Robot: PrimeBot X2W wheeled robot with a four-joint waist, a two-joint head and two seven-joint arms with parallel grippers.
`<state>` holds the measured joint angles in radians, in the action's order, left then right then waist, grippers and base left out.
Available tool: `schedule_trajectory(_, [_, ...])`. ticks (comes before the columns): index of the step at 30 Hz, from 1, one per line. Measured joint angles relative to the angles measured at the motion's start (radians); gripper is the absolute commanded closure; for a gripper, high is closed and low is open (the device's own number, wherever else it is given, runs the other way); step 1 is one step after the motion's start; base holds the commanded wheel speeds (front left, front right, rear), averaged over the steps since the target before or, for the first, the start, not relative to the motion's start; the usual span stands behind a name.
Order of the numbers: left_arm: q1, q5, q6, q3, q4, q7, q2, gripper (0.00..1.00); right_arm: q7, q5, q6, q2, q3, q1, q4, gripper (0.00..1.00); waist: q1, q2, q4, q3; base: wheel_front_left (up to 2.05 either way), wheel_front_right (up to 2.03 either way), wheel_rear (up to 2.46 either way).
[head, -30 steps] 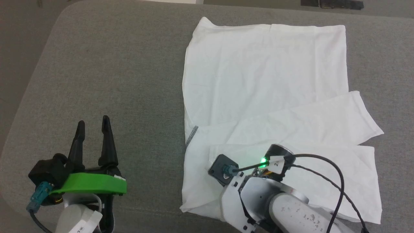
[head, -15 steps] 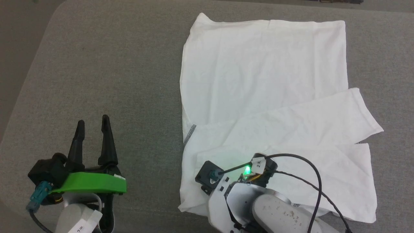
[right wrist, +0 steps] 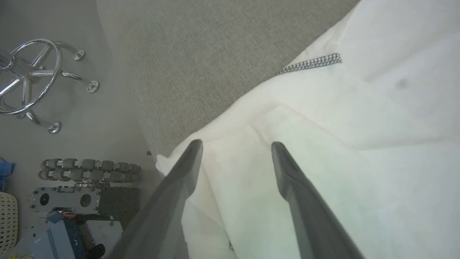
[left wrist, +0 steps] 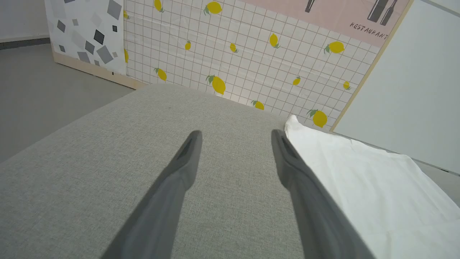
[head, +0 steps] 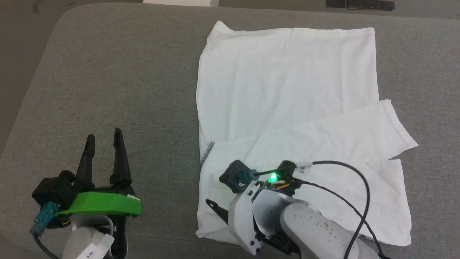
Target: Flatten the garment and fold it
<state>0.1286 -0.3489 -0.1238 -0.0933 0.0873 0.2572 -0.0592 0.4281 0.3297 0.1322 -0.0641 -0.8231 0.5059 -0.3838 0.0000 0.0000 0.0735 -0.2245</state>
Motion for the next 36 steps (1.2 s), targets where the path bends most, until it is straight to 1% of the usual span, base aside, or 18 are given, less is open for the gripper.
schedule_trajectory(2, [-0.001,0.000,0.000,-0.003,0.000,0.000,-0.001,0.00,-0.048,0.016,0.000,0.001,0.040,-0.013,0.060,0.00,0.0000,0.0000,-0.007,0.006,0.00,0.00,0.00])
schedule_trajectory(5, [-0.005,0.006,0.000,-0.001,0.002,0.000,-0.005,0.00,-0.140,0.014,0.000,0.000,0.142,-0.044,0.170,0.00,0.0000,0.0000,-0.023,0.015,0.00,0.00,0.00])
schedule_trajectory(10, [-0.005,0.013,0.000,0.013,0.012,0.000,-0.030,0.00,-0.273,-0.067,0.000,-0.008,0.384,-0.129,0.339,0.00,0.0000,0.0000,-0.062,0.027,0.00,0.00,0.00])
schedule_trajectory(12, [-0.003,0.016,0.000,0.031,0.024,0.000,-0.050,0.00,-0.314,-0.098,0.000,-0.007,0.465,-0.167,0.391,0.00,0.0000,0.0000,-0.079,0.028,0.00,0.00,0.00])
schedule_trajectory(15, [0.016,0.017,0.000,0.066,0.040,-0.014,-0.098,0.00,-0.354,-0.139,0.000,-0.004,0.573,-0.224,0.439,0.00,0.0000,0.0000,-0.105,0.026,0.00,0.00,0.00])
schedule_trajectory(19, [0.123,0.021,0.000,0.138,0.061,-0.077,-0.190,0.00,-0.397,-0.172,0.000,0.001,0.690,-0.268,0.467,0.00,0.0000,0.0000,-0.129,-0.001,0.00,0.00,0.00])
schedule_trajectory(22, [0.231,0.020,0.000,0.194,0.080,-0.134,-0.264,0.00,-0.413,-0.183,0.000,0.004,0.733,-0.273,0.471,0.00,0.0000,0.0000,-0.143,-0.032,0.00,0.00,0.00])
schedule_trajectory(25, [0.346,-0.006,0.000,0.260,0.105,-0.201,-0.344,0.00,-0.428,-0.190,0.000,0.008,0.761,-0.273,0.474,0.00,0.0000,0.0000,-0.158,-0.067,0.00,0.00,0.00])
schedule_trajectory(28, [0.476,-0.067,0.000,0.320,0.138,-0.282,-0.415,0.00,-0.435,-0.190,0.000,0.010,0.766,-0.266,0.478,0.00,0.0000,0.0000,-0.177,-0.108,0.00,0.00,0.00])
schedule_trajectory(31, [0.597,-0.131,0.000,0.366,0.167,-0.370,-0.474,0.00,-0.443,-0.189,0.000,0.011,0.762,-0.248,0.485,0.00,0.0000,0.0000,-0.198,-0.150,0.00,0.00,0.00])
schedule_trajectory(34, [0.708,-0.192,0.000,0.399,0.194,-0.459,-0.518,0.00,-0.456,-0.177,0.000,0.011,0.755,-0.232,0.489,0.00,0.0000,0.0000,-0.221,-0.193,0.00,0.00,0.00])
schedule_trajectory(36, [0.774,-0.212,0.000,0.417,0.208,-0.517,-0.544,0.00,-0.465,-0.166,0.000,0.012,0.752,-0.227,0.491,0.00,0.0000,0.0001,-0.237,-0.222,0.00,0.00,0.00])
